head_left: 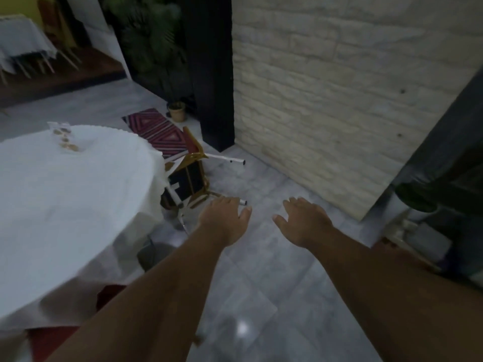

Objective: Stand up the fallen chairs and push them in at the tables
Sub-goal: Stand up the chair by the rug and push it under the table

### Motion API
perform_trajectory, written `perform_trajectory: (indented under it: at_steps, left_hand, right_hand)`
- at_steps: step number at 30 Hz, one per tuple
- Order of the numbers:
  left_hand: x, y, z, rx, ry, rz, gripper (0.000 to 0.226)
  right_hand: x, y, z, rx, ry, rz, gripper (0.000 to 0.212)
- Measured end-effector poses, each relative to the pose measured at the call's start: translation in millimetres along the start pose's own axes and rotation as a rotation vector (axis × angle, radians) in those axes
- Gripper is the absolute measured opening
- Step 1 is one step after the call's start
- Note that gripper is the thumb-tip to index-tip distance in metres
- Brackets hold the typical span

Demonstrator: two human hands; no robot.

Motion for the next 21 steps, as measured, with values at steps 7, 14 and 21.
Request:
perform_trajectory:
  at_steps: [7,14,21]
  left_hand:
    - [3.4,-106.2,41.9,0.048,-0.055,-0.121,0.065]
    - [23.2,-259.6,28.3,0.067,-0.013,-0.150,0.066]
    - [56.6,-410.7,33.6,0.052,0.030,-0.195,0.068]
  right_hand:
    - [46.7,-100.0,54.6,0.042,0.048,-0.019,0.071]
    - [107.7,-236.5,75.6,0.033,0.108,-0.023,0.069]
    - [178.5,-361.4,89.5,0.014,0.089,-0.052,0.069]
Point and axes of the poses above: each hand's wrist, its own y-axis away from the middle knuckle, its own x-axis out of the back of the hand, z = x × y, the point moved 7 cm from there along -y, towards the middle knuckle, and after that the axes turned 15 degrees about -z, right-handed, at the moved point
